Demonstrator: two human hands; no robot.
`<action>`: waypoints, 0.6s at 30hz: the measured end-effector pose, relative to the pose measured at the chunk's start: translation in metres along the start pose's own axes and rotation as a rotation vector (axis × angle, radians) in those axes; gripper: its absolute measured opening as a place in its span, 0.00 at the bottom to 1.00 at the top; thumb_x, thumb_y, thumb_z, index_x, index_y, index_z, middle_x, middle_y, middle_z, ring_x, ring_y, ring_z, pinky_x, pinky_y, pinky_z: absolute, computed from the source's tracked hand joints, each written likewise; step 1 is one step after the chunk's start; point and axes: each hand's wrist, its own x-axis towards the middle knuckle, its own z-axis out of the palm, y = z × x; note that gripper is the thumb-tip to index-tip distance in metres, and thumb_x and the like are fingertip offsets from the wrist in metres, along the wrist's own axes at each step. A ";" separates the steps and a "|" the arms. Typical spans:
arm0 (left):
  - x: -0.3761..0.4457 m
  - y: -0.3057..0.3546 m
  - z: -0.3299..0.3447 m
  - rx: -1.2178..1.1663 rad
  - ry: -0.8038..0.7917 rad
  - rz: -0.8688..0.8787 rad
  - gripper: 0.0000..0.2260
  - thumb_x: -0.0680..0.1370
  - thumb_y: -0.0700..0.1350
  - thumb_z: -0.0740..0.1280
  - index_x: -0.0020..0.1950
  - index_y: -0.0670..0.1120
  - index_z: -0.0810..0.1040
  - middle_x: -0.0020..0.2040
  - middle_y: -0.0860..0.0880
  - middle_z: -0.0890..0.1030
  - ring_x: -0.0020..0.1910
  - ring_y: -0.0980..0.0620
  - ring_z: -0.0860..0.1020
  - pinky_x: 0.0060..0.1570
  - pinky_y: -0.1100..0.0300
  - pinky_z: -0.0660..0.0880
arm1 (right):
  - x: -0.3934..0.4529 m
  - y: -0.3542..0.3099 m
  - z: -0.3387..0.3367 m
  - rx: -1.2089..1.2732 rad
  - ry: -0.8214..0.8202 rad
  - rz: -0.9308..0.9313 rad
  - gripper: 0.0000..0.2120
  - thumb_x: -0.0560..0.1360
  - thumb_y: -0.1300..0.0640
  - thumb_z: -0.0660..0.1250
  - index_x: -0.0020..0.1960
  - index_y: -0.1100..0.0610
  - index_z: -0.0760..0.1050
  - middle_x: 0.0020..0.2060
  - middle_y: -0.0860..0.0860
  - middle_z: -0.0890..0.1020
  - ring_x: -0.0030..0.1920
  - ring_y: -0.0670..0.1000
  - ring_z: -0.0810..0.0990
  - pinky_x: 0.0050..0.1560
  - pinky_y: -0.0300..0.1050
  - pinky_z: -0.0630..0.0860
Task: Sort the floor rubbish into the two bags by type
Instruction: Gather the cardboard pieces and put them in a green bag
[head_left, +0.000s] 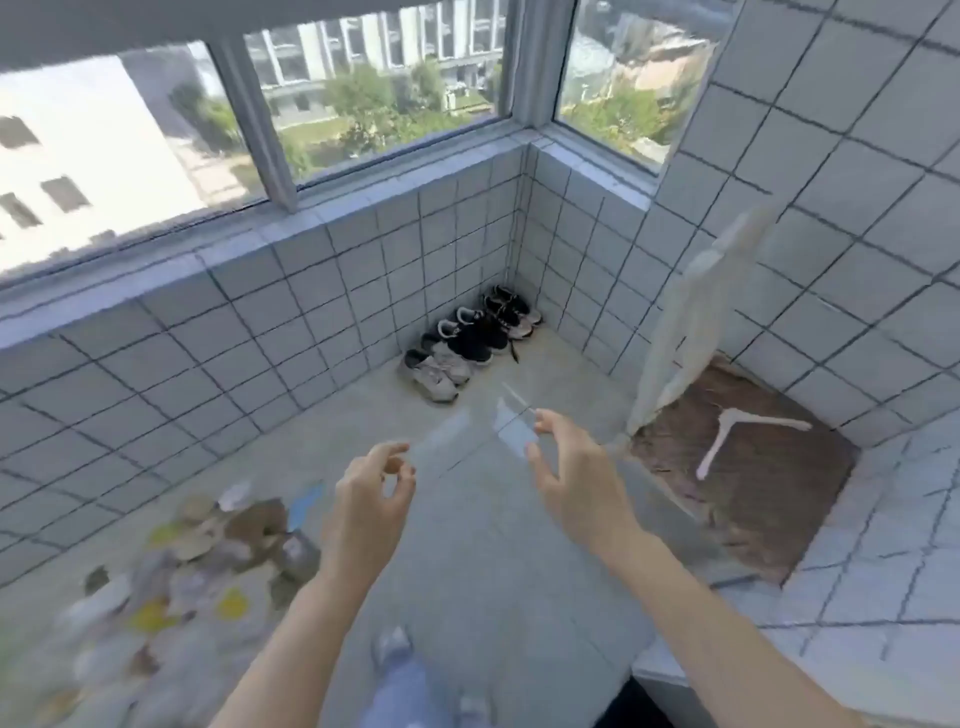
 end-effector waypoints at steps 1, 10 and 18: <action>-0.014 -0.013 -0.008 0.016 0.025 -0.055 0.10 0.77 0.40 0.66 0.57 0.48 0.78 0.43 0.51 0.81 0.44 0.53 0.78 0.47 0.56 0.74 | -0.004 -0.009 0.014 0.017 -0.042 -0.010 0.21 0.79 0.53 0.61 0.70 0.57 0.67 0.60 0.49 0.78 0.61 0.51 0.75 0.58 0.45 0.71; -0.123 -0.111 -0.073 -0.019 0.234 -0.461 0.10 0.76 0.39 0.67 0.56 0.49 0.78 0.41 0.51 0.81 0.40 0.50 0.79 0.44 0.51 0.78 | -0.044 -0.096 0.124 0.069 -0.384 -0.224 0.20 0.78 0.55 0.63 0.69 0.57 0.68 0.59 0.50 0.78 0.61 0.51 0.75 0.60 0.44 0.72; -0.205 -0.186 -0.151 -0.042 0.335 -0.698 0.11 0.76 0.38 0.65 0.57 0.48 0.79 0.42 0.49 0.81 0.43 0.49 0.79 0.44 0.56 0.74 | -0.093 -0.189 0.211 -0.010 -0.601 -0.346 0.19 0.80 0.53 0.59 0.69 0.55 0.67 0.61 0.49 0.77 0.62 0.50 0.74 0.57 0.45 0.71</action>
